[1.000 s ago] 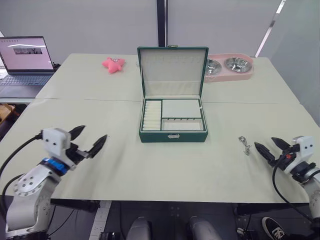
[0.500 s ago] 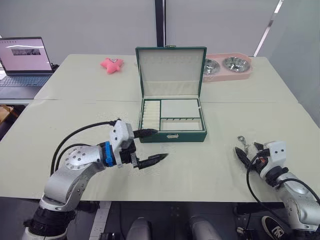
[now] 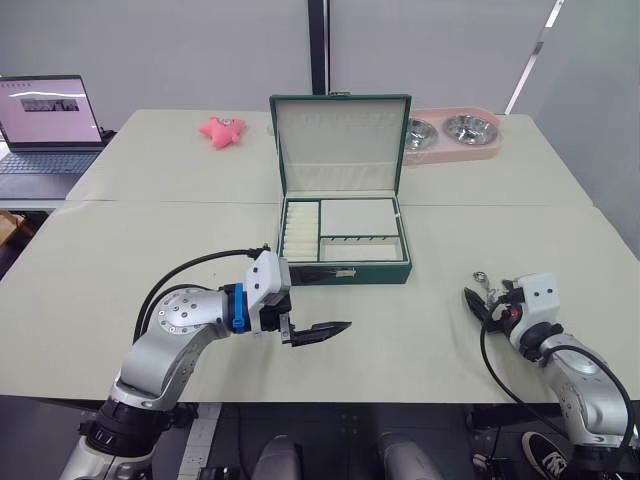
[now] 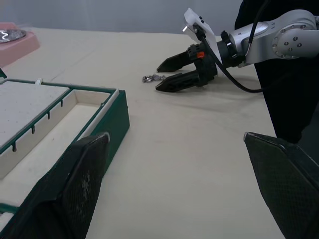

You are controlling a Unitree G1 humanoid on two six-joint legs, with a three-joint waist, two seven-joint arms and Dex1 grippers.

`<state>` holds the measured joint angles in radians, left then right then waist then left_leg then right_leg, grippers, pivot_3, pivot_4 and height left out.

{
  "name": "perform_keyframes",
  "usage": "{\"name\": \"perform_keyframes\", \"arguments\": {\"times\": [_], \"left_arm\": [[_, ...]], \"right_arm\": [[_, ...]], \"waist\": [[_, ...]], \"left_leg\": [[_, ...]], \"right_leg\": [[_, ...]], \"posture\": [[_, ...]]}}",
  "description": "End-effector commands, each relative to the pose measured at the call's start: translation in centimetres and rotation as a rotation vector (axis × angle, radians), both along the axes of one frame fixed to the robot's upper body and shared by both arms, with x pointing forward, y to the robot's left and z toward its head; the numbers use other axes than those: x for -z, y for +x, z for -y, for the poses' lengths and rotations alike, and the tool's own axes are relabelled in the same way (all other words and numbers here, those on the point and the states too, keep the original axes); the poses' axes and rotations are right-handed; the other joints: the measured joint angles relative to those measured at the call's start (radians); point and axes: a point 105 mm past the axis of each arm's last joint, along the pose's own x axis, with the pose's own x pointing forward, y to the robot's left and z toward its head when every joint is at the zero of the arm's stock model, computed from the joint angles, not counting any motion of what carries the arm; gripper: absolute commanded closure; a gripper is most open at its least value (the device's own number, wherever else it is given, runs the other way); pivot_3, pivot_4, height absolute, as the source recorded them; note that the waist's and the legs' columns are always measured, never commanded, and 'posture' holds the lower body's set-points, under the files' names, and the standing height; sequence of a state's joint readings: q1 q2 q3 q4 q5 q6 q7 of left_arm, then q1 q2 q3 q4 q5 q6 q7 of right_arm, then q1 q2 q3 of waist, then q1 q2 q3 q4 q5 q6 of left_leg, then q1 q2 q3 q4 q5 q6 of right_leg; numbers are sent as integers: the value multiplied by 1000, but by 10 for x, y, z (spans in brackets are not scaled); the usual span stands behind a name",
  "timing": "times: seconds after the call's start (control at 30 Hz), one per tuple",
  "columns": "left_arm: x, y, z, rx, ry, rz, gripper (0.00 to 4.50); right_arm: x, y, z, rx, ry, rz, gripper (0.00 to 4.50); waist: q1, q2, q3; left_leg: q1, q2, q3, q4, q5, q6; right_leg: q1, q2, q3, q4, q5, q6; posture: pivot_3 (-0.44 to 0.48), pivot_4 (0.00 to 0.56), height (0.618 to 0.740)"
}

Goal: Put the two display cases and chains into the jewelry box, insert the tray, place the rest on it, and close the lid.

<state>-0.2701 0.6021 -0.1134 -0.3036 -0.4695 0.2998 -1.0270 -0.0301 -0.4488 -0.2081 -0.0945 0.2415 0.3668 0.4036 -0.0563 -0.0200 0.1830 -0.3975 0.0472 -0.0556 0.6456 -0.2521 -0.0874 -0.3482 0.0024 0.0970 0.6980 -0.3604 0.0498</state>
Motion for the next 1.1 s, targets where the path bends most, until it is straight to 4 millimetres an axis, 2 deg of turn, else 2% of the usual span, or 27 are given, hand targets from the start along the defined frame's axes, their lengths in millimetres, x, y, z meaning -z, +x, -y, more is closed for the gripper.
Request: {"name": "perform_keyframes", "arguments": {"times": [0.03,0.2,0.27,0.7,0.97,1.1], "left_arm": [[-10,1,1,-6,-13,50,0],[-12,4,0,-21,-19,59,0],[-12,4,-1,-22,-20,60,0],[-9,3,1,-22,-34,61,0],[-8,4,0,-31,-38,61,0],[-9,5,-1,-44,-46,59,0]], "right_arm": [[27,-6,1,20,-6,-118,401],[29,-6,3,31,1,-123,1855],[30,-6,4,38,4,-128,2247],[36,-8,8,70,25,-152,4298],[35,-8,10,75,32,-144,4386],[20,-4,7,53,45,-80,4386]], "waist": [[0,-1,-1],[0,-5,-4],[0,-6,-4],[2,-8,-6],[3,-9,-6],[4,-9,-6]], "left_leg": [[0,0,0,0,0,0],[1,0,-1,0,0,0],[2,0,-1,0,0,0],[3,0,-2,0,0,0],[3,0,-2,0,0,0],[3,0,-2,0,0,0]], "right_leg": [[0,0,0,0,0,0],[2,0,-1,0,0,0],[3,0,-1,0,0,0],[5,0,-1,-1,0,0],[5,0,-1,-1,0,0],[5,0,-1,-1,0,0]], "posture": [[0,150,740],[0,150,740],[0,150,740],[0,150,740],[0,150,740],[0,150,740]]}}
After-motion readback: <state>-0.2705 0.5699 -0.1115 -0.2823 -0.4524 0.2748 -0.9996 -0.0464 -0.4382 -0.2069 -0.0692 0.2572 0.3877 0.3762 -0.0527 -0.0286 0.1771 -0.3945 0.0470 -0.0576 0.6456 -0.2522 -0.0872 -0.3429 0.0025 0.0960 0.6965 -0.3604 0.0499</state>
